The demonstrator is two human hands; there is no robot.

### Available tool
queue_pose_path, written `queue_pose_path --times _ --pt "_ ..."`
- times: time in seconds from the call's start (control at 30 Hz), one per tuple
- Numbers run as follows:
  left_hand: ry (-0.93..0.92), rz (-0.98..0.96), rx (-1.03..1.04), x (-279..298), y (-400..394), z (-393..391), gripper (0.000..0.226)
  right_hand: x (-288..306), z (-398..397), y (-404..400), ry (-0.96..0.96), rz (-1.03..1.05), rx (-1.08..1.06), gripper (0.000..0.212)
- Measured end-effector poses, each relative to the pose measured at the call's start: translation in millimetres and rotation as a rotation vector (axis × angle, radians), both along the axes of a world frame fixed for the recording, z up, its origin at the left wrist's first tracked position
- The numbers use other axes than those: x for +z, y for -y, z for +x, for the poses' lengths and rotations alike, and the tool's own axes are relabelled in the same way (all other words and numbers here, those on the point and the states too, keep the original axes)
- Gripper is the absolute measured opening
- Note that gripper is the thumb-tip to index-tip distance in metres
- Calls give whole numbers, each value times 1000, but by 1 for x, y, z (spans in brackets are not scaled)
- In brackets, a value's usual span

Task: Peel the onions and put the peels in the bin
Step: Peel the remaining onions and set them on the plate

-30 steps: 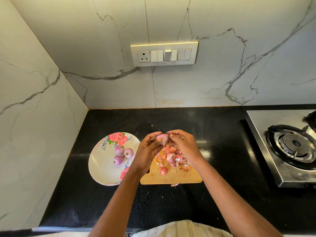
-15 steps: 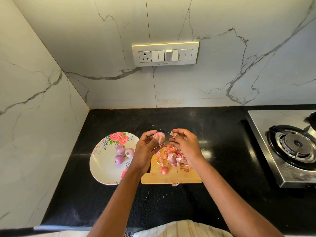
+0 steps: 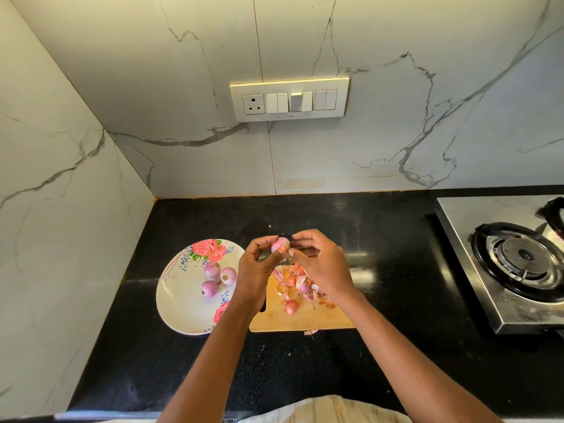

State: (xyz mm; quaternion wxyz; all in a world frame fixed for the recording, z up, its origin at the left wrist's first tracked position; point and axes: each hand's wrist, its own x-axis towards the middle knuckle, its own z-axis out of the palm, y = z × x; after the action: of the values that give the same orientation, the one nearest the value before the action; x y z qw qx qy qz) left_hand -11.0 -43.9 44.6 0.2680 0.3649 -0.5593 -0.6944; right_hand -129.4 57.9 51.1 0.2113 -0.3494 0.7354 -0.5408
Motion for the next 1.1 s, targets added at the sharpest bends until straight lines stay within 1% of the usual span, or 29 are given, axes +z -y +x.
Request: queue_pose_path --times 0.13,0.53,0.63,0.73,0.83,0.9,0.97,1.1 --pt "18 -34 26 -3 1 -2 26 0 3 -1 -37 -43 -51 31" --pt "58 -81 -10 -5 0 1 26 4 8 0 -151 -24 -45 30" --pt "23 -46 -43 -3 -2 2 28 0 0 2 -129 0 -105 25" --pt "-27 24 -50 1 -2 7 36 -8 -13 0 -79 44 -154 16" --pt "-69 84 -54 5 1 9 40 -17 -20 -3 -35 159 -118 14" --pt "-77 98 -60 5 2 7 40 -17 -20 -3 -21 196 -68 15" --pt "-66 81 -66 4 1 6 38 -13 -17 -3 17 157 -30 17" --pt "-3 -14 -92 -1 0 3 32 -5 -10 -1 149 -5 0 22"
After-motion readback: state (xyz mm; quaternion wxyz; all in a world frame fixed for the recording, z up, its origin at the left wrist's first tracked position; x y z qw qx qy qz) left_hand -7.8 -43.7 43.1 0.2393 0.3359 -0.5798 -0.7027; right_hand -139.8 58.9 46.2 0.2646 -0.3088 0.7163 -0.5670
